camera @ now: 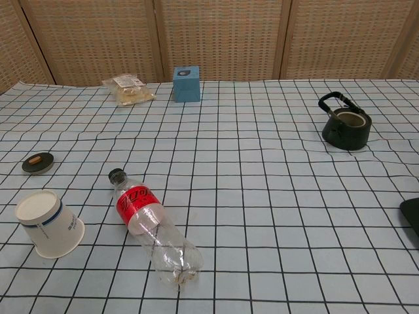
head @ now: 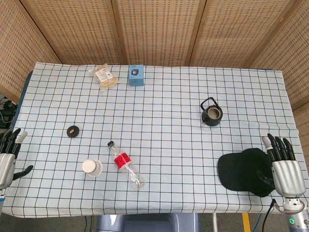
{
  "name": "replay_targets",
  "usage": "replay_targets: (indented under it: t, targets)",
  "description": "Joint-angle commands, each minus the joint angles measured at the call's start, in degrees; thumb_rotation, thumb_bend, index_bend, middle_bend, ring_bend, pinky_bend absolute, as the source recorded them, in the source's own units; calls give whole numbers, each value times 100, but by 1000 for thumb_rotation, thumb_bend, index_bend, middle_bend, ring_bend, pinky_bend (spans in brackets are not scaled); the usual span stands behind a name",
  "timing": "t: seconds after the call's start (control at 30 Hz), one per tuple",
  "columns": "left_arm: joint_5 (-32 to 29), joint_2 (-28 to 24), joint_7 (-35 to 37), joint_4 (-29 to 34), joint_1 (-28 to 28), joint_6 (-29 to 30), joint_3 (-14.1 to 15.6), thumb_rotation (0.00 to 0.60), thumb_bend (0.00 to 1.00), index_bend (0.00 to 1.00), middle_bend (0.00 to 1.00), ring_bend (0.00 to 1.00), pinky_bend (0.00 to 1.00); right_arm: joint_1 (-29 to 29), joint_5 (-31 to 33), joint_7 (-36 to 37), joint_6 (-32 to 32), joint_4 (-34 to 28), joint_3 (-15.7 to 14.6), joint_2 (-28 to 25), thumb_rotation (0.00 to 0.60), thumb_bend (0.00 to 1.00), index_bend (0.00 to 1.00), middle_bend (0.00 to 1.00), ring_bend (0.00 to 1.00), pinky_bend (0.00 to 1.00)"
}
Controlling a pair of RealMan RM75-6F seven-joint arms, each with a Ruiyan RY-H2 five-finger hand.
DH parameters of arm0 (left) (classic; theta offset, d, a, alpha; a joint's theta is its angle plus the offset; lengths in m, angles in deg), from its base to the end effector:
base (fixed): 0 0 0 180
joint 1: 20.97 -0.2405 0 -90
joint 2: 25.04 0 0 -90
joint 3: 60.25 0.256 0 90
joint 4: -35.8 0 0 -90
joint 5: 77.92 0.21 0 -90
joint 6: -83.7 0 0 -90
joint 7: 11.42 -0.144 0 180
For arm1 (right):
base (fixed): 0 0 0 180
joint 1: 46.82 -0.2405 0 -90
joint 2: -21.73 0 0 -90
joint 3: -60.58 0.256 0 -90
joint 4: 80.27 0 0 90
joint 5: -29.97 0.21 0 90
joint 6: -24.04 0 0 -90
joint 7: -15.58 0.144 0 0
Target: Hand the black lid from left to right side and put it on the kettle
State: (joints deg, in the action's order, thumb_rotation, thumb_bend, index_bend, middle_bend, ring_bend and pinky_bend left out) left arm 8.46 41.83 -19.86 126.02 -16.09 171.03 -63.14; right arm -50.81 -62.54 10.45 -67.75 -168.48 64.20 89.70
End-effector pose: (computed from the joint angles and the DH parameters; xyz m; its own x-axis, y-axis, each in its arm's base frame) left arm -0.3109 0.1814 0.1519 0.5161 -0.0387 0.8557 0.8561 -0.0101 -0.5168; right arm -0.2993 -0.1777 0.1548 0.4730 0.1308 0.8713 -0.8690 -0.0938 0.4858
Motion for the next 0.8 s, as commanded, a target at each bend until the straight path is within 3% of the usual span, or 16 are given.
replay_targets:
  t: [0.03, 0.6, 0.8]
  targets:
    - [7, 2, -21, 27, 10, -11, 19, 600, 35, 0, 0, 0, 0, 6, -22, 26, -23, 2, -1, -7, 600, 144, 49, 0, 0, 0]
    - [-83, 75, -44, -36, 99, -198, -6, 600, 44, 0, 0, 0, 0, -18, -48, 62, 58, 32, -32, -15, 600, 144, 50, 0, 0, 0]
    - [-252, 103, 27, -94, 278, -457, -138, 600, 150, 54, 0, 0, 0, -37, 2, 98, 111, 82, -17, -3, 600, 144, 51, 0, 0, 0]
